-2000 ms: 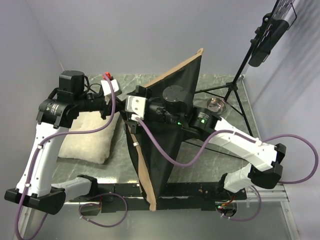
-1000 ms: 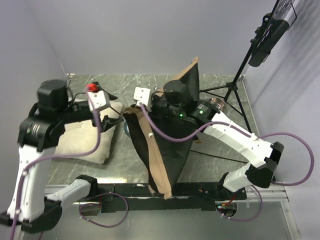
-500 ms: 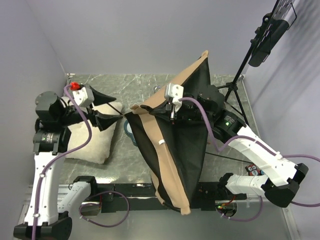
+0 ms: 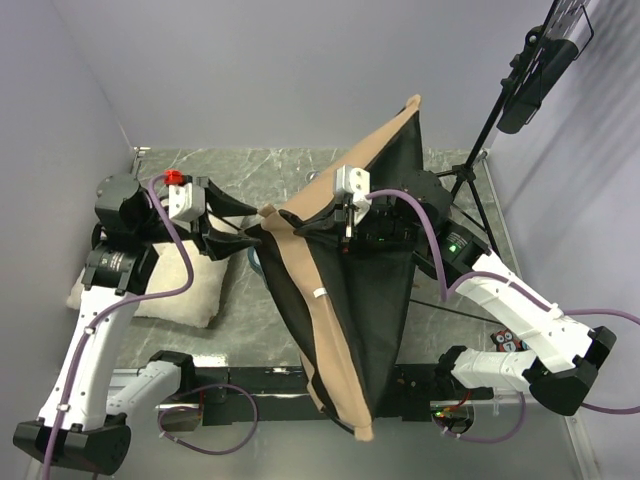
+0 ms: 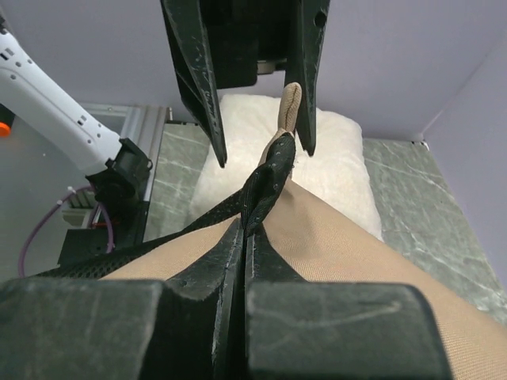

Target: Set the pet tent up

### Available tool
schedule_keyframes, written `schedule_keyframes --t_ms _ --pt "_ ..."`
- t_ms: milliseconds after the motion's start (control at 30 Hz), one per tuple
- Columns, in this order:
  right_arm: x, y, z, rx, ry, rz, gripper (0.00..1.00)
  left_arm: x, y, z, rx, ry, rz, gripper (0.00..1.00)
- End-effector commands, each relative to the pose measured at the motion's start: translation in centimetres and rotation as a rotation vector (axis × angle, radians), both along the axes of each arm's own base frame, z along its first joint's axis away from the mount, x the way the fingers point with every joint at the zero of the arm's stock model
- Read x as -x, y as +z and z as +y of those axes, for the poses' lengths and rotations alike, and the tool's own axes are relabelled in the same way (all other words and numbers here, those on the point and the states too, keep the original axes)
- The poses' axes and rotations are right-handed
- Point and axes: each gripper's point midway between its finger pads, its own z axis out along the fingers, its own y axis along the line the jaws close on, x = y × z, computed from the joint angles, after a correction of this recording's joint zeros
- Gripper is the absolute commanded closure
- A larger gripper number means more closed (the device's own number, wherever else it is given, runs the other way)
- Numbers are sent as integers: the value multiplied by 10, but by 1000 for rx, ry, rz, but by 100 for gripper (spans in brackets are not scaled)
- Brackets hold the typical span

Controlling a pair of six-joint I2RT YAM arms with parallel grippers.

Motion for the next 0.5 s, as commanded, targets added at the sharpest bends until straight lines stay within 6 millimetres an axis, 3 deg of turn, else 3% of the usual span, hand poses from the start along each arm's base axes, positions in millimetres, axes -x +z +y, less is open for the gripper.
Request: schedule_keyframes --t_ms 0,133,467 --pt "10 30 0 -92 50 -77 100 1 9 -6 13 -23 -48 42" --pt "8 30 3 -91 50 -65 100 4 12 -12 16 -32 -56 53" --pt "4 28 6 -75 33 -24 100 9 8 -16 -22 -39 -34 99"
